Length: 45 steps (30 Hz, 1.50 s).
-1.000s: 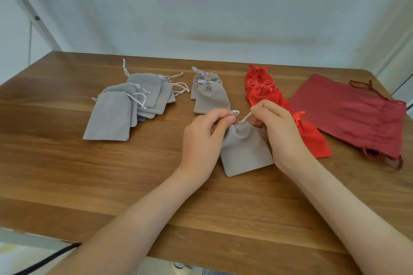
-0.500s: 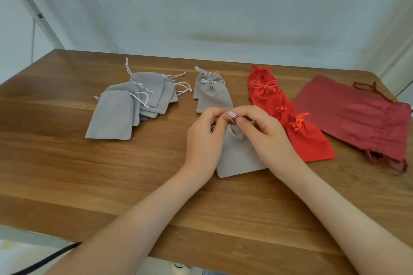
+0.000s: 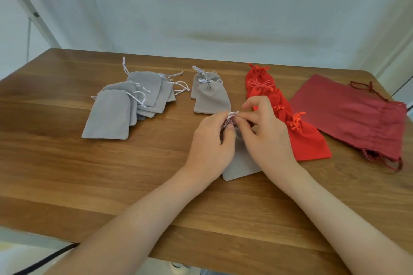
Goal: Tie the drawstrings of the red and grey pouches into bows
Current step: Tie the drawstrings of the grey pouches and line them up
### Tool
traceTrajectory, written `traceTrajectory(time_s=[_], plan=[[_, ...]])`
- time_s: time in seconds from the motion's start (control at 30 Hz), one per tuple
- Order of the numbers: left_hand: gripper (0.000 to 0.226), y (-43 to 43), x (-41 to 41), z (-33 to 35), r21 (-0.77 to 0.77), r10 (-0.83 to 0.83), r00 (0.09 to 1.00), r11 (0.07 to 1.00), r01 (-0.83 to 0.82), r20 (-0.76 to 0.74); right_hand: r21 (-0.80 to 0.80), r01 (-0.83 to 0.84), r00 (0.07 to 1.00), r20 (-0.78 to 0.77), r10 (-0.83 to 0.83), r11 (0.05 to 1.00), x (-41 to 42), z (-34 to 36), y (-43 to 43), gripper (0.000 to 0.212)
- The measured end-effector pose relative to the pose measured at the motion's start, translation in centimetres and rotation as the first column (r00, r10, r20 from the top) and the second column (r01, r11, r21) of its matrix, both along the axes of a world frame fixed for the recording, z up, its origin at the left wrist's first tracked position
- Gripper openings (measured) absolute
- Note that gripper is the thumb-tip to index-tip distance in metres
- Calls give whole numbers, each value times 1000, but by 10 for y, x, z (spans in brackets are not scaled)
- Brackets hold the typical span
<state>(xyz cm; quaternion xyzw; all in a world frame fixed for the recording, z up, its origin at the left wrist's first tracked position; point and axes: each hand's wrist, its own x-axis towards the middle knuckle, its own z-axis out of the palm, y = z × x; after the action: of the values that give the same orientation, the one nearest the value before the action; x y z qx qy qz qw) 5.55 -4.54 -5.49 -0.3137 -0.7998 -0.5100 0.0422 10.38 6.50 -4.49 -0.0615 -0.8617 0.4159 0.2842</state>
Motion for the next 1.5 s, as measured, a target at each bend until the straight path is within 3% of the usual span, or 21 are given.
traceTrajectory(time_s=[0.13,0.4,0.5,0.63,0.9,1.1,1.3,1.5], plan=[[24,0,0,1,8,1,1000,1000,-1,-3,15,-8,999,31,8,1000,1,0,2,18],[18,-1,-2,1,83,46,981,995,-63,188,194,-47,998,-42,56,980,-4,-6,3,11],[22,-1,-1,2,106,4,984,994,-24,181,134,-51,997,-43,57,990,-4,-3,7,8],[21,-1,-3,4,204,-47,960,979,-10,276,41,-52,998,-46,54,998,-3,-1,8,8],[19,-1,-2,6,291,-31,972,956,-40,234,79,38,996,-78,-32,996,1,3,0,5],[24,-2,-1,7,353,-10,974,933,-73,227,-216,81,996,52,-71,973,4,9,-9,9],[18,-4,-1,8,399,-28,976,915,-62,216,-411,23,986,163,48,911,0,12,-7,12],[20,-5,-2,10,371,28,986,924,-88,162,-613,-125,980,44,192,780,2,15,-6,19]])
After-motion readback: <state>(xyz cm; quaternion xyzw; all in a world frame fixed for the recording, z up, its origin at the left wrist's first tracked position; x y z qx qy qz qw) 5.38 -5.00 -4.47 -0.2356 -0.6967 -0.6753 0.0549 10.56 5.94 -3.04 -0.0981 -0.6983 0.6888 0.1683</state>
